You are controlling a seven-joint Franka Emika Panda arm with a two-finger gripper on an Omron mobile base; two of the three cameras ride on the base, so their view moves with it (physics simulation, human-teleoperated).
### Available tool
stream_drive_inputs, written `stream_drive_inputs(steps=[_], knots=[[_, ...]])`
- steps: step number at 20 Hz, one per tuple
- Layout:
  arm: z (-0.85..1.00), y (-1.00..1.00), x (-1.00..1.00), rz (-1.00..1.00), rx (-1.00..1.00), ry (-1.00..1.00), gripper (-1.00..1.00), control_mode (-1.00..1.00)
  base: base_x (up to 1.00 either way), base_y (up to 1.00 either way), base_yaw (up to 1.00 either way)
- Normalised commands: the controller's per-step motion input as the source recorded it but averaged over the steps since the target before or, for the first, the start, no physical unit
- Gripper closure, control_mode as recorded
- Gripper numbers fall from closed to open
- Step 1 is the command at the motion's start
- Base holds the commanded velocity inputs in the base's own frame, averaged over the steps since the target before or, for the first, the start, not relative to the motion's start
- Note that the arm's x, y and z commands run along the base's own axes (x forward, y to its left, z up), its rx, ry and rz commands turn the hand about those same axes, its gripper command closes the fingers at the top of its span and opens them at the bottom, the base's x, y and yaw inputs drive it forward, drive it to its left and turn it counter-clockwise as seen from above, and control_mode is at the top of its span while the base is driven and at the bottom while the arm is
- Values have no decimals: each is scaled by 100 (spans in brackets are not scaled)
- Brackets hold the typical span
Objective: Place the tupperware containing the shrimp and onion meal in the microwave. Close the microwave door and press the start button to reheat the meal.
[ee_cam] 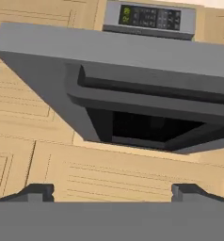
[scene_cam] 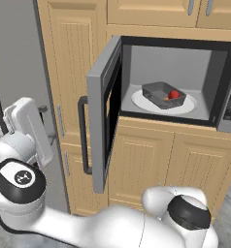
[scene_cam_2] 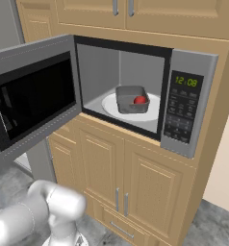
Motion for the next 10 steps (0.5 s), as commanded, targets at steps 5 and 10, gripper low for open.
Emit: stream_drive_inputs(steps=[5,10], knots=[[-12,-1,50,-18,-3,0,-100,-100,0,0,0],[-14,-29,26,-20,0,0,-100,-100,0,0,0]])
